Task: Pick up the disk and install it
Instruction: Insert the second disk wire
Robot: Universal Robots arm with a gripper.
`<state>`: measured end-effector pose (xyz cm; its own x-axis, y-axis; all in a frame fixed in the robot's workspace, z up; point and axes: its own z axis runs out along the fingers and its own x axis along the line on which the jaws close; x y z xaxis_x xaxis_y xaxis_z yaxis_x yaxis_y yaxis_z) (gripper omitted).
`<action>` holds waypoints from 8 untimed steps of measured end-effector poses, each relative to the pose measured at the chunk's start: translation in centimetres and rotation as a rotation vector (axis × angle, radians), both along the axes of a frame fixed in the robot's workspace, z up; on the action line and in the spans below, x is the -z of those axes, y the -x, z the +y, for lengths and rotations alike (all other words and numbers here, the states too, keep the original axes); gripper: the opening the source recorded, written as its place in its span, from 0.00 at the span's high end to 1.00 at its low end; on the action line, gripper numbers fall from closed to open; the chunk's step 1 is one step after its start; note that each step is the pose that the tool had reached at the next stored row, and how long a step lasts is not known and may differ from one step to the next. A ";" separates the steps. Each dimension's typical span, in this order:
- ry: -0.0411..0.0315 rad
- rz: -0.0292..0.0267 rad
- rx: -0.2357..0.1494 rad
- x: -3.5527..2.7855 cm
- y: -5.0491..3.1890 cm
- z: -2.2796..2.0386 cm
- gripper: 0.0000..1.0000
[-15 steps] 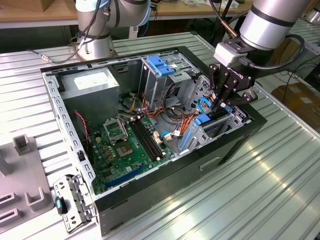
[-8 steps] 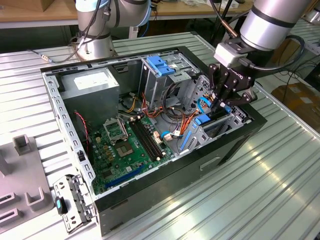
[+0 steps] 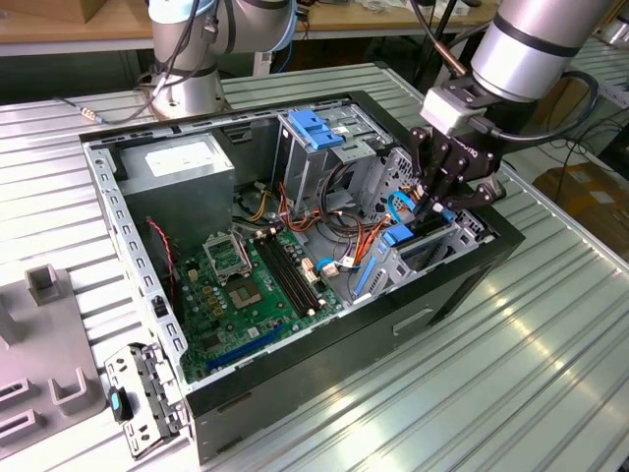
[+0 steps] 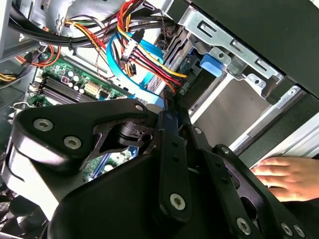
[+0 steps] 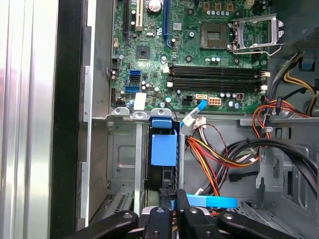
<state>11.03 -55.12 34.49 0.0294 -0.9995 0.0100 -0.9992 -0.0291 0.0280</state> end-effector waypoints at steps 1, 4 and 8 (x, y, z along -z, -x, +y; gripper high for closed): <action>-0.0001 0.0000 0.000 0.05 0.00 0.00 0.84; 0.0000 0.0001 0.000 0.31 0.00 -0.04 0.84; -0.0010 0.0000 0.000 0.91 0.01 -0.12 0.84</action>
